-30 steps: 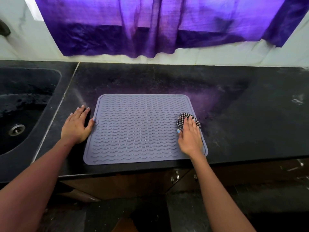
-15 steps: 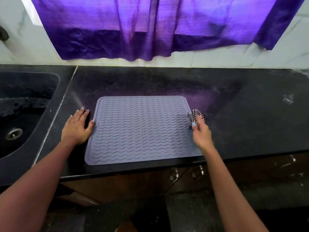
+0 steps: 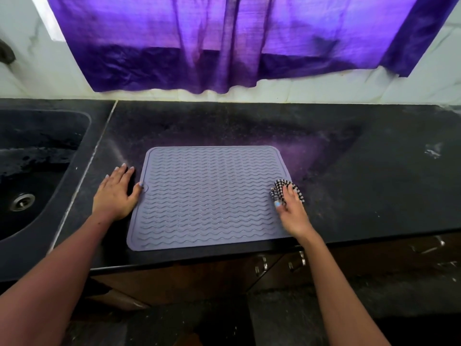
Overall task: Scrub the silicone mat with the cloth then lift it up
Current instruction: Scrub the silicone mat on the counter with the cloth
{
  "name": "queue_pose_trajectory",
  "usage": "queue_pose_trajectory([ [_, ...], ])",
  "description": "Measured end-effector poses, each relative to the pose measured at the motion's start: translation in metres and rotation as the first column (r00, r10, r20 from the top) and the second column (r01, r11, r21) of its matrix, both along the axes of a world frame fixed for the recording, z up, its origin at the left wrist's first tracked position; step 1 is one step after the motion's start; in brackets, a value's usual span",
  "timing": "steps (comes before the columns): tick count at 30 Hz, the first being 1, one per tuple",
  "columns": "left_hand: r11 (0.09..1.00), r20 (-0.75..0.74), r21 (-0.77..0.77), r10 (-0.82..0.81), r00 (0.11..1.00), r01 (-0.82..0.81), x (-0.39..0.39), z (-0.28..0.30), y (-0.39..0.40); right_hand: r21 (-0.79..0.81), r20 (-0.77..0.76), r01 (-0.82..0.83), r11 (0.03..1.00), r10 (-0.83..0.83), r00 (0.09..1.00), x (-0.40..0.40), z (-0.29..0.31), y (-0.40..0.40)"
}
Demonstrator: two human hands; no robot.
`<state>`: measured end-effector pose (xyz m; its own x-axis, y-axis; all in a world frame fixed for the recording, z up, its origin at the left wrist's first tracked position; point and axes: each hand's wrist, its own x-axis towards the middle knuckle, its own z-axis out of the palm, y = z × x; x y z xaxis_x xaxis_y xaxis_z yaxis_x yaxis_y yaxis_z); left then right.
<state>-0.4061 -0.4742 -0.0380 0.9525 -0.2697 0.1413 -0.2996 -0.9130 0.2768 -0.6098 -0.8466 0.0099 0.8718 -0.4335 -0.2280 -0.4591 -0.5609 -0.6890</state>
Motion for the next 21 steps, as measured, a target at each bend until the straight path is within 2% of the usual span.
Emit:
queue_pose_trajectory([
  [1,1.000,-0.003,-0.001,0.000,1.000,0.000,0.000,0.000,0.000,0.228,0.051,0.118,0.967,-0.133,0.990,0.001,0.010,-0.001],
  [2,1.000,-0.005,-0.003,0.000,1.000,0.000,0.000,0.001,0.000,0.438,0.081,0.220,0.872,-0.282,0.956,0.003,0.019,-0.003],
  [3,1.000,-0.008,-0.005,0.000,1.000,0.000,0.000,0.001,0.000,0.566,0.105,0.284,0.774,-0.409,0.907,0.006,0.027,-0.004],
  [4,1.000,-0.009,-0.006,0.000,1.000,0.000,0.000,0.002,-0.001,0.610,0.124,0.319,0.725,-0.485,0.866,0.008,0.033,-0.001],
  [5,1.000,-0.010,-0.008,0.002,1.000,-0.002,-0.001,0.002,-0.001,0.578,0.151,0.327,0.747,-0.492,0.857,0.010,0.038,0.008],
  [7,1.000,-0.012,-0.008,0.004,1.000,-0.004,-0.001,0.001,0.000,0.413,0.219,0.269,0.870,-0.382,0.898,0.016,0.047,0.038],
  [9,1.000,-0.008,-0.010,0.002,1.000,-0.003,0.000,0.001,0.000,0.170,0.258,0.114,0.979,-0.156,0.954,0.022,0.036,0.069],
  [10,1.000,-0.009,-0.011,0.002,1.000,-0.002,0.000,0.001,0.000,0.023,0.225,0.033,0.999,-0.037,0.974,0.024,0.024,0.082],
  [11,1.000,-0.011,-0.011,0.003,1.000,-0.003,0.000,0.001,0.000,-0.160,0.139,-0.055,0.986,0.077,0.987,0.025,0.012,0.092],
  [13,1.000,-0.009,-0.009,0.006,1.000,-0.006,0.000,0.001,0.000,-0.455,-0.013,-0.189,0.870,0.206,0.979,0.028,-0.011,0.099],
  [15,1.000,0.000,-0.006,0.008,1.000,-0.008,-0.001,0.002,-0.001,-0.502,-0.064,-0.232,0.833,0.232,0.971,0.031,-0.014,0.097],
  [19,1.000,-0.004,0.011,0.016,1.000,-0.016,-0.004,0.003,-0.002,-0.449,-0.187,-0.381,0.808,0.332,0.924,0.038,-0.002,0.084],
  [21,1.000,-0.009,0.015,0.020,1.000,-0.020,-0.004,0.004,-0.002,-0.383,-0.182,-0.397,0.834,0.353,0.918,0.042,0.006,0.080],
])
